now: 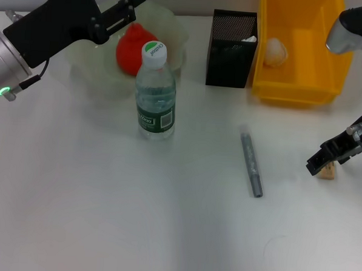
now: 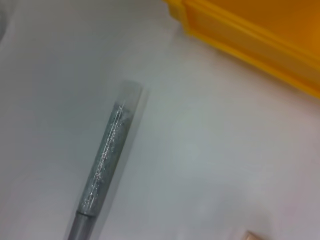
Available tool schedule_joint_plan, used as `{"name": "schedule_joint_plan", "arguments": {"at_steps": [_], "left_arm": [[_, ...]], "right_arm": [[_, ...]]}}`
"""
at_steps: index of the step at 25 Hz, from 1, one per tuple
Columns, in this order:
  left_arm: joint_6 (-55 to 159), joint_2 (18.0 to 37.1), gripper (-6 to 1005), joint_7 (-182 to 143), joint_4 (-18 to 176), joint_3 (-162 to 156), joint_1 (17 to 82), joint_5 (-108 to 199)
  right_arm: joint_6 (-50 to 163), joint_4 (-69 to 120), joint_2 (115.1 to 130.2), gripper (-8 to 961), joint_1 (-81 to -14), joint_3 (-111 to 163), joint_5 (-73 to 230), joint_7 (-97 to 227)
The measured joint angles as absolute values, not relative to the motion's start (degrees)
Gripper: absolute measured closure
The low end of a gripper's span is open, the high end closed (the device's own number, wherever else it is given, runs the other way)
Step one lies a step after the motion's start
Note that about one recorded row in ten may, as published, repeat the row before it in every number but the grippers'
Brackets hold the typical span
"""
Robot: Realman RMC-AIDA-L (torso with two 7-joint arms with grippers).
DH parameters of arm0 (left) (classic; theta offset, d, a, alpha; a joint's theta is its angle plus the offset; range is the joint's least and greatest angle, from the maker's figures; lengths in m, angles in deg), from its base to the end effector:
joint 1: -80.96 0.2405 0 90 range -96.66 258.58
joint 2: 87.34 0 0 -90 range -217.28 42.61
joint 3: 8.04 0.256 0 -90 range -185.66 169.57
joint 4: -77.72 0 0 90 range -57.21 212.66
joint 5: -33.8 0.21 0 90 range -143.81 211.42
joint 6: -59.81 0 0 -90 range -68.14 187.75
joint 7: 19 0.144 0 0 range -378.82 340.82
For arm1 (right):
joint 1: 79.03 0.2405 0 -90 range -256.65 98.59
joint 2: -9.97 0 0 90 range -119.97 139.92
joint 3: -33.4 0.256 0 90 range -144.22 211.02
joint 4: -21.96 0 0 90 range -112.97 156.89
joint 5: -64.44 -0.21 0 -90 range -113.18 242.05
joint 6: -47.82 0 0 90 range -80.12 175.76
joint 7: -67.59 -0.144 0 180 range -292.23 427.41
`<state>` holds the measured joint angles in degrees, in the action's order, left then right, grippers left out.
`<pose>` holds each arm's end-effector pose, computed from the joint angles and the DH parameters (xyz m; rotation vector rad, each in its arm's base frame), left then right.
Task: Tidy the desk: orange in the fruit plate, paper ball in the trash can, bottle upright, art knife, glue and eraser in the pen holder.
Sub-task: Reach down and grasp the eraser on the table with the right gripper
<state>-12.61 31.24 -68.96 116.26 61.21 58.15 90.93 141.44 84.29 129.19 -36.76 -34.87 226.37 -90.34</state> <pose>-0.2222 0.3571 0.0180 -2.1848 -0.1679 -1.0400 0.2214 0.3673 0.0118 -2.2857 1.3857 -0.6922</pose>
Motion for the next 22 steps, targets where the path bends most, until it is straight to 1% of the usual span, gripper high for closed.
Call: {"name": "schedule_joint_plan", "arguments": {"at_steps": [22], "left_arm": [[-12.52, 31.05, 331, -68.57, 115.78, 60.33, 58.11, 90.93]], "right_arm": [[138.66, 81.25, 129.20, 297, -36.75, -34.62, 226.50, -90.40]]}}
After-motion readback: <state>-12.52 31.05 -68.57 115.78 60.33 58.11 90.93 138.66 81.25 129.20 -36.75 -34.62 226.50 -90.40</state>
